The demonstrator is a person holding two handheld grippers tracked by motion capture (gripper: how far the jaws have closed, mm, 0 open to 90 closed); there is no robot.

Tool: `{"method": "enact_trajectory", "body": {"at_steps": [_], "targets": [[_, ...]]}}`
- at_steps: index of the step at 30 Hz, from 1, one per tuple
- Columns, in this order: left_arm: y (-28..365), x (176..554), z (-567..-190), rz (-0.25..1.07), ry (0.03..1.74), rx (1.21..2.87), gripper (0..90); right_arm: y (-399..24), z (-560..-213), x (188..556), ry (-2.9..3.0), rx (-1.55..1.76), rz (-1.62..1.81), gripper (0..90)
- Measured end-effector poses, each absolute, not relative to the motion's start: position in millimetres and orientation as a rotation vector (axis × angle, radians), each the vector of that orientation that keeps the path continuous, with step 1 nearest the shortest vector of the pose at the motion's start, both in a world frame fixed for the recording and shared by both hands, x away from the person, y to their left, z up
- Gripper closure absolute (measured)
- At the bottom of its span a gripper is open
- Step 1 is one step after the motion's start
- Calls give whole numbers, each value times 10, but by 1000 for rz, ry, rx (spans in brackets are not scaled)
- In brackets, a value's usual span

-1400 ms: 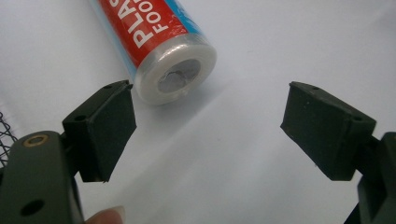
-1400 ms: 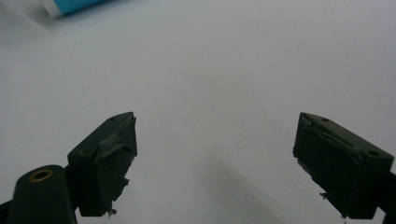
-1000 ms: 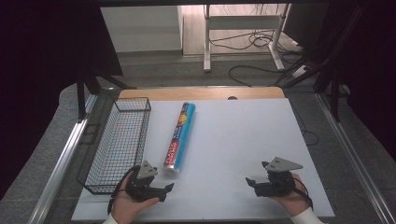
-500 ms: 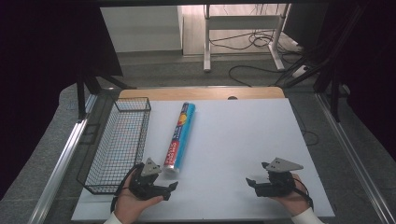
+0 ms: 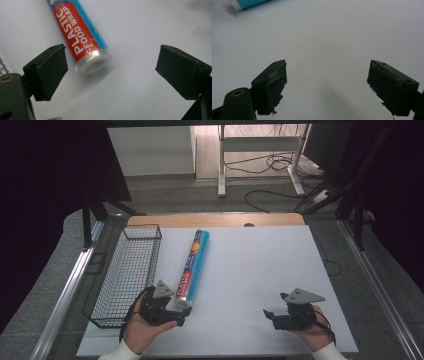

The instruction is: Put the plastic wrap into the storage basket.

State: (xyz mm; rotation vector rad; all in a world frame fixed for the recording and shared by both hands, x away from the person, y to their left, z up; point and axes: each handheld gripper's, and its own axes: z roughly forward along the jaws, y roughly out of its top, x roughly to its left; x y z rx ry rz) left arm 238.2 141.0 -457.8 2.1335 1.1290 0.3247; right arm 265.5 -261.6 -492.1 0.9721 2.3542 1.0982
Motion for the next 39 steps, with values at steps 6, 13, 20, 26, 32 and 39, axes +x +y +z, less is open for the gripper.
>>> {"method": "enact_trajectory", "body": {"at_steps": [6, 13, 20, 26, 32, 39], "targets": [[1366, 2533, -4490, 311, 1137, 2121, 104, -2616, -4943, 2659, 2360, 974, 1084, 166], [1334, 2682, -4422, 302, 1163, 2114, 116, -2622, -4942, 2658, 2361, 974, 1081, 166], [1371, 2850, -4389, 274, 1210, 2103, 115, -2622, -4960, 2677, 2360, 978, 1072, 166], [1379, 3023, -4361, 260, 1241, 2092, 114, -2614, -4961, 2679, 2360, 981, 1064, 166], [1363, 3288, -4384, 238, 1303, 2085, 116, -2622, -4963, 2688, 2354, 984, 1060, 166], [1325, 3465, -4442, 219, 1338, 2090, 119, -2622, -4975, 2701, 2353, 984, 1048, 166]]}}
